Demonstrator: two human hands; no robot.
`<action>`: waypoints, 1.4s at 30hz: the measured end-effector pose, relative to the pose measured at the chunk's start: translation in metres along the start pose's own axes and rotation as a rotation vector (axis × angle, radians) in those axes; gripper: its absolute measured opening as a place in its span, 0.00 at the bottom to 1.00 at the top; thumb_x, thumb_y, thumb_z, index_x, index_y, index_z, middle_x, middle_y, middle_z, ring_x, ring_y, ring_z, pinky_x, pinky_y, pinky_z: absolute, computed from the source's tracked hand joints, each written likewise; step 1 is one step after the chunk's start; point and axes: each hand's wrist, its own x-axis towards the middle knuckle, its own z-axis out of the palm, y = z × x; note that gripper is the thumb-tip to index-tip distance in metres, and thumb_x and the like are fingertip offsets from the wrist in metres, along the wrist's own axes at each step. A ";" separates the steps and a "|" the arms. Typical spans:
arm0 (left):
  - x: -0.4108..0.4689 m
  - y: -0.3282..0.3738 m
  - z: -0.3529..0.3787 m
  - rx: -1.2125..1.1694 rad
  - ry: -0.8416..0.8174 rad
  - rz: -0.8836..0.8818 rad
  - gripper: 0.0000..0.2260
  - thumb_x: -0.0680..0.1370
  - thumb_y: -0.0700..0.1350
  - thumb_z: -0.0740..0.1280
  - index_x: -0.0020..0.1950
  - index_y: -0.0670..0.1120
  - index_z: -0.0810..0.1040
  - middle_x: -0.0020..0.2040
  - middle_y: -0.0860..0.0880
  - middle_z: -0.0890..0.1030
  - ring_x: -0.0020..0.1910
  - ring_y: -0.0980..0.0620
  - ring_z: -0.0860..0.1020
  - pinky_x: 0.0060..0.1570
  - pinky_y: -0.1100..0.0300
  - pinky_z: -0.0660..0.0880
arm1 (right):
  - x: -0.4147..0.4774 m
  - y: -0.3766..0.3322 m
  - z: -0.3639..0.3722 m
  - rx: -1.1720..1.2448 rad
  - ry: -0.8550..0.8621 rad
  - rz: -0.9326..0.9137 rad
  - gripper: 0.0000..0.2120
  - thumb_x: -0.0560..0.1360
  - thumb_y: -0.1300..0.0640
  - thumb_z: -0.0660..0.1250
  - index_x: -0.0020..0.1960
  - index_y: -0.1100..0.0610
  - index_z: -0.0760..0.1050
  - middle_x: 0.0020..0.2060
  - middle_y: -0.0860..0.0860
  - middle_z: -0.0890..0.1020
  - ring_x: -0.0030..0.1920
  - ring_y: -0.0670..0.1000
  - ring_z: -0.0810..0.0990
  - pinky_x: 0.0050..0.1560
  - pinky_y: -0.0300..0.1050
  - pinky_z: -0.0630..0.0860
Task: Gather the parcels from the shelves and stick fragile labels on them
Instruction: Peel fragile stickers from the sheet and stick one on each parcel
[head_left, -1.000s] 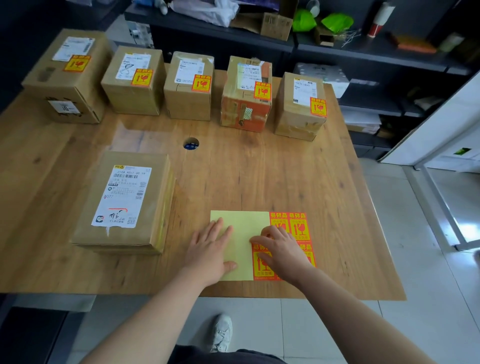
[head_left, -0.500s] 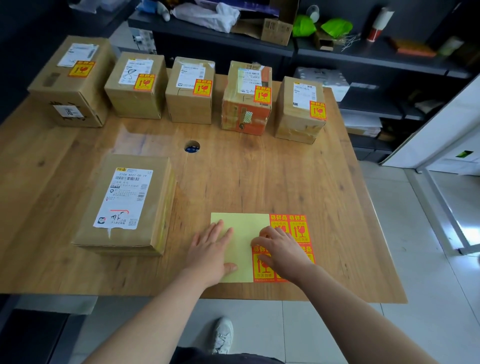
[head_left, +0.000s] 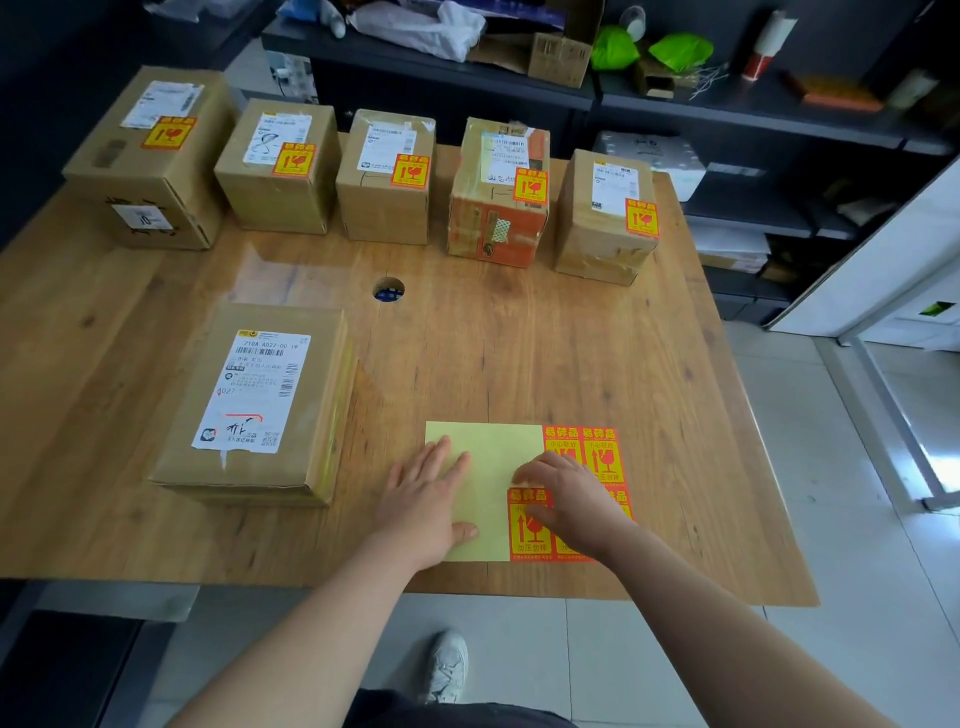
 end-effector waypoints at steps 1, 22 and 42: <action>0.000 0.000 0.000 0.001 -0.001 -0.001 0.40 0.75 0.62 0.62 0.77 0.56 0.41 0.77 0.51 0.36 0.76 0.50 0.38 0.72 0.46 0.40 | 0.001 -0.001 -0.001 0.001 0.004 0.003 0.14 0.76 0.51 0.65 0.62 0.44 0.73 0.60 0.45 0.73 0.60 0.49 0.70 0.62 0.47 0.68; -0.001 0.000 0.002 0.017 0.005 -0.007 0.39 0.75 0.63 0.62 0.77 0.56 0.41 0.77 0.51 0.36 0.76 0.50 0.38 0.72 0.46 0.40 | 0.022 -0.010 -0.008 -0.146 0.045 -0.175 0.10 0.78 0.53 0.62 0.54 0.52 0.80 0.50 0.47 0.80 0.48 0.50 0.77 0.46 0.42 0.72; -0.001 0.000 -0.001 0.021 -0.020 0.001 0.40 0.75 0.64 0.62 0.77 0.56 0.40 0.77 0.50 0.36 0.76 0.49 0.38 0.72 0.45 0.41 | 0.017 -0.011 -0.013 -0.015 -0.045 -0.041 0.06 0.76 0.52 0.64 0.50 0.47 0.79 0.51 0.46 0.76 0.49 0.50 0.76 0.50 0.49 0.73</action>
